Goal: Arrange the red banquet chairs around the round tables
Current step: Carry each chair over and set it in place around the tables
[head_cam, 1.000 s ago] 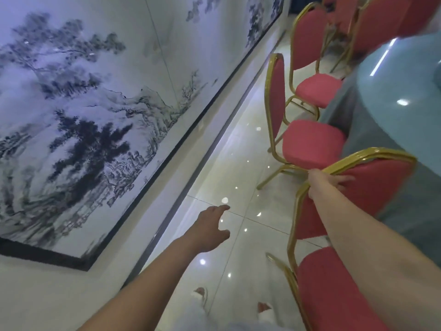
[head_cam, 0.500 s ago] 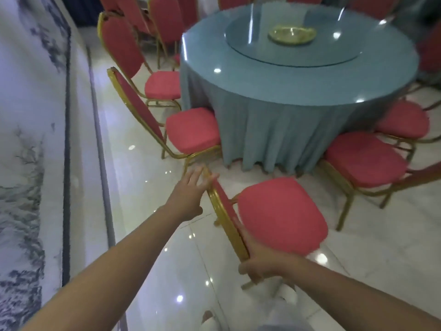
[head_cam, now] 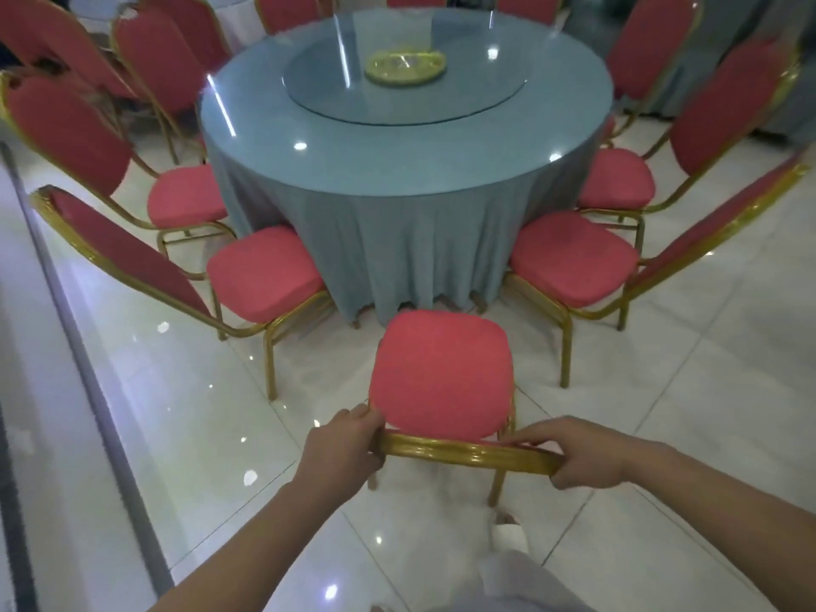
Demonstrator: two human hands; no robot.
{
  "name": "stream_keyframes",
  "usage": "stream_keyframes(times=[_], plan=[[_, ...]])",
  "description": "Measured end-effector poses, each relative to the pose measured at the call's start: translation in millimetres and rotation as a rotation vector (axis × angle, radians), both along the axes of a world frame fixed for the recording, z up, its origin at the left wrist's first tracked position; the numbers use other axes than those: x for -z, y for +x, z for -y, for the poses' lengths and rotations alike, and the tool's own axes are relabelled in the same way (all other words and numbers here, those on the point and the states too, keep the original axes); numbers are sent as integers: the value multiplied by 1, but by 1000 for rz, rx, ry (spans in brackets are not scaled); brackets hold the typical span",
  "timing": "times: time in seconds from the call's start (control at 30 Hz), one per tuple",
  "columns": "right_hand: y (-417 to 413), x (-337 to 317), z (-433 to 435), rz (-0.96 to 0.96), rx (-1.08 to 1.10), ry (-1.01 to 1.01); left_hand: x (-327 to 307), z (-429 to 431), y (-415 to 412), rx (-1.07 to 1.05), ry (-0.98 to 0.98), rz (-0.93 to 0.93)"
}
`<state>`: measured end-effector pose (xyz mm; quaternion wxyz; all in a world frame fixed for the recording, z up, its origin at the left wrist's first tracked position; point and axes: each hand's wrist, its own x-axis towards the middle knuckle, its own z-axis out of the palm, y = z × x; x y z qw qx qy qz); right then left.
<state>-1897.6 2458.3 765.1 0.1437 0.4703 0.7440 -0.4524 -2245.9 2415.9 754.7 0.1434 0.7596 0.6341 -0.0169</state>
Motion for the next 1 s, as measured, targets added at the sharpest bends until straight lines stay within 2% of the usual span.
stream_keyframes(times=[0.13, 0.27, 0.43, 0.57, 0.67, 0.8, 0.9, 1.0], plan=[[40, 7, -78, 12, 144, 162, 3, -46, 28, -79, 59, 62], [51, 7, -151, -25, 284, 356, 3, -113, 57, -201, 24, 160], [40, 0, -214, 37, 282, 450, 2, -178, 70, -320, -10, 216], [29, 0, -234, 71, 294, 360, 2, -201, 60, -362, -61, 265], [14, -18, -243, 93, 169, 202, 6, -203, 47, -336, -104, 308], [-46, -46, -240, -69, 92, 187, 15, -189, -3, -386, -210, 497], [-123, -52, -225, -234, 190, 274, 24, -176, -71, -447, -256, 502], [-214, -46, -207, -355, 286, 279, 27, -162, -154, -494, -264, 528]])
